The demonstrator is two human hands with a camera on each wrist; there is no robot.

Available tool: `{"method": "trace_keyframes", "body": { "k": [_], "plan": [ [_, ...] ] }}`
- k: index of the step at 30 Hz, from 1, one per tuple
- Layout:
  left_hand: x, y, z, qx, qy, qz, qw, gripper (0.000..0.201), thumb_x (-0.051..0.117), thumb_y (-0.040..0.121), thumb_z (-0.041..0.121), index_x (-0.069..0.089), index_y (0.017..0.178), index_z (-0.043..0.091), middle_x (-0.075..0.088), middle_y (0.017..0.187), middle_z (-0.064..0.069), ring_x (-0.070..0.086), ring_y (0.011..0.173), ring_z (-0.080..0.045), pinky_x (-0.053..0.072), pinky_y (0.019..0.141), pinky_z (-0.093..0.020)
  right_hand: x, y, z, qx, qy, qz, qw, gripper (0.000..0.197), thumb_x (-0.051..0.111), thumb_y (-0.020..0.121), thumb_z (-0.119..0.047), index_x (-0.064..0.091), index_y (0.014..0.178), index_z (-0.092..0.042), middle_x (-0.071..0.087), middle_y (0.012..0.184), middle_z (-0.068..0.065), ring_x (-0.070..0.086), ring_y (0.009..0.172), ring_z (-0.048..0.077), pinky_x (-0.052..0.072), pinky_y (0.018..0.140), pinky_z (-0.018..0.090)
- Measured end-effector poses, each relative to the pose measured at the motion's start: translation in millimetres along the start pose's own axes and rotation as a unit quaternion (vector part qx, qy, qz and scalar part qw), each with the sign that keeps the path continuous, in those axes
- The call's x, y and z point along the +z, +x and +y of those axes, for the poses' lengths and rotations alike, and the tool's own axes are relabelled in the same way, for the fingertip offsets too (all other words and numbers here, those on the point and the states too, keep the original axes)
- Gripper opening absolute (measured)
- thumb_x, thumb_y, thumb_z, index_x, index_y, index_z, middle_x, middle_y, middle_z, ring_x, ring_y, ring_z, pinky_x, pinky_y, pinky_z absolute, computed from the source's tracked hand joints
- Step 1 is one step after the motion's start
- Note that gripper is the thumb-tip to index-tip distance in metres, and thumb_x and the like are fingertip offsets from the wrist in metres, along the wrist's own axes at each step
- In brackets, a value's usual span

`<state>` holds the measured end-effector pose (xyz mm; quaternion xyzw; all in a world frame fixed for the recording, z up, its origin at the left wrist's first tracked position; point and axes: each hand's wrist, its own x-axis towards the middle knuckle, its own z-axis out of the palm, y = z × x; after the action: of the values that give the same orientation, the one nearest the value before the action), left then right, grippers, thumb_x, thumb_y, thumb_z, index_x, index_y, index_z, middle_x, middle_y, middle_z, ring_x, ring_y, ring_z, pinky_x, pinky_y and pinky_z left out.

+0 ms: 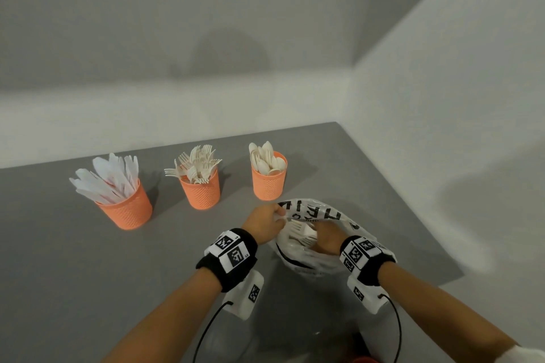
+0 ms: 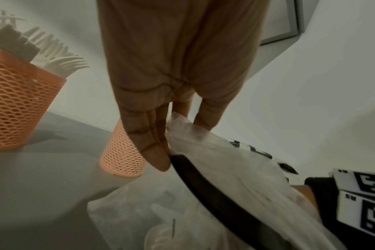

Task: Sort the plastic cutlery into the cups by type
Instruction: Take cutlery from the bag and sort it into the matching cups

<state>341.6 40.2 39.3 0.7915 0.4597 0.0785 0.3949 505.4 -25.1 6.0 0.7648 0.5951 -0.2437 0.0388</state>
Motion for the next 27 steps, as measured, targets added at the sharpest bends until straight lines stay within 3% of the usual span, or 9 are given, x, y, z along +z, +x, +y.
{"method": "trace_keyframes", "body": {
  "k": [5, 8, 10, 12, 14, 17, 20, 22, 27],
  "plan": [
    [3.3, 2.0, 4.1, -0.005, 0.024, 0.064, 0.998, 0.036, 0.045, 0.088, 0.004, 0.051, 0.124, 0.002, 0.053, 0.128, -0.016, 0.05, 0.117, -0.029, 0.038, 0.096, -0.03, -8.2, -7.3, 4.9, -0.02, 0.114, -0.009, 0.993, 0.053, 0.06, 0.087, -0.04, 0.045, 0.133, -0.019, 0.056, 0.131, 0.002, 0.051, 0.12, 0.021, 0.037, 0.103, 0.029],
    [4.9, 2.4, 5.3, -0.011, 0.025, 0.07, 0.997, 0.036, 0.046, 0.087, 0.004, 0.05, 0.123, 0.0, 0.053, 0.126, -0.018, 0.051, 0.115, -0.03, 0.039, 0.095, -0.031, -15.4, -13.0, 4.9, -0.037, 0.138, 0.014, 0.99, 0.049, 0.064, 0.083, -0.04, 0.05, 0.126, -0.02, 0.061, 0.119, 0.0, 0.054, 0.104, 0.014, 0.039, 0.093, 0.024],
    [6.0, 2.8, 5.1, -0.019, 0.018, 0.062, 0.998, 0.035, 0.047, 0.087, 0.004, 0.051, 0.121, 0.0, 0.055, 0.124, -0.018, 0.052, 0.114, -0.031, 0.04, 0.095, -0.033, -17.6, -13.0, 4.1, -0.034, 0.146, 0.03, 0.988, 0.043, 0.07, 0.079, -0.035, 0.055, 0.117, -0.021, 0.064, 0.106, -0.001, 0.057, 0.095, 0.015, 0.04, 0.082, 0.021],
    [6.1, 2.7, 4.7, -0.028, 0.007, 0.056, 0.998, 0.035, 0.047, 0.088, 0.005, 0.051, 0.121, 0.0, 0.055, 0.124, -0.018, 0.052, 0.113, -0.03, 0.042, 0.095, -0.034, -21.1, -13.4, 2.1, -0.036, 0.169, 0.058, 0.983, 0.022, 0.071, 0.077, -0.029, 0.055, 0.091, -0.028, 0.062, 0.085, -0.008, 0.058, 0.082, 0.013, 0.04, 0.071, 0.018],
    [5.6, 1.7, 4.7, -0.033, -0.003, 0.05, 0.998, 0.035, 0.046, 0.089, 0.006, 0.05, 0.123, 0.001, 0.055, 0.125, -0.017, 0.053, 0.113, -0.03, 0.044, 0.096, -0.035, -26.5, -15.2, -2.6, -0.051, 0.193, 0.082, 0.976, 0.029, 0.071, 0.077, -0.024, 0.045, 0.073, -0.035, 0.052, 0.071, -0.017, 0.053, 0.069, 0.006, 0.038, 0.064, 0.016],
    [2.9, -0.3, 5.3, -0.029, -0.011, 0.032, 0.999, 0.037, 0.045, 0.091, 0.008, 0.048, 0.128, 0.003, 0.052, 0.13, -0.015, 0.054, 0.113, -0.03, 0.047, 0.096, -0.038, -34.3, -14.8, -9.2, -0.064, 0.254, 0.111, 0.959, 0.025, 0.071, 0.077, -0.018, 0.049, 0.077, -0.03, 0.052, 0.071, -0.015, 0.051, 0.066, 0.005, 0.044, 0.07, 0.027],
    [-3.4, -5.0, 4.5, -0.018, -0.061, -0.006, 0.998, 0.036, 0.045, 0.093, 0.01, 0.048, 0.129, 0.006, 0.051, 0.129, -0.011, 0.058, 0.099, -0.026, 0.051, 0.082, -0.033, -46.8, -16.0, -20.5, -0.082, 0.363, 0.117, 0.921, 0.019, 0.069, 0.08, -0.012, 0.054, 0.092, -0.017, 0.059, 0.076, -0.004, 0.057, 0.066, 0.01, 0.05, 0.067, 0.026],
    [-9.8, -7.3, 3.5, 0.007, -0.069, 0.0, 0.998, 0.031, 0.047, 0.093, 0.012, 0.054, 0.123, 0.009, 0.054, 0.125, -0.008, 0.054, 0.104, -0.021, 0.042, 0.085, -0.026, -58.0, -17.0, -31.4, -0.091, 0.427, 0.134, 0.89, 0.016, 0.065, 0.084, -0.008, 0.053, 0.086, -0.019, 0.058, 0.071, -0.002, 0.059, 0.058, 0.004, 0.05, 0.058, 0.015],
    [-32.2, -19.0, -0.2, 0.009, -0.295, 0.137, 0.946, 0.017, 0.045, 0.095, 0.009, 0.061, 0.099, 0.007, 0.058, 0.087, -0.005, 0.051, 0.073, -0.014, 0.046, 0.07, -0.026, -81.3, -9.1, -62.8, -0.096, 0.575, 0.178, 0.793, 0.02, 0.064, 0.083, 0.0, 0.054, 0.075, -0.015, 0.06, 0.051, -0.01, 0.056, 0.043, -0.005, 0.045, 0.046, 0.011]
  ]
}}
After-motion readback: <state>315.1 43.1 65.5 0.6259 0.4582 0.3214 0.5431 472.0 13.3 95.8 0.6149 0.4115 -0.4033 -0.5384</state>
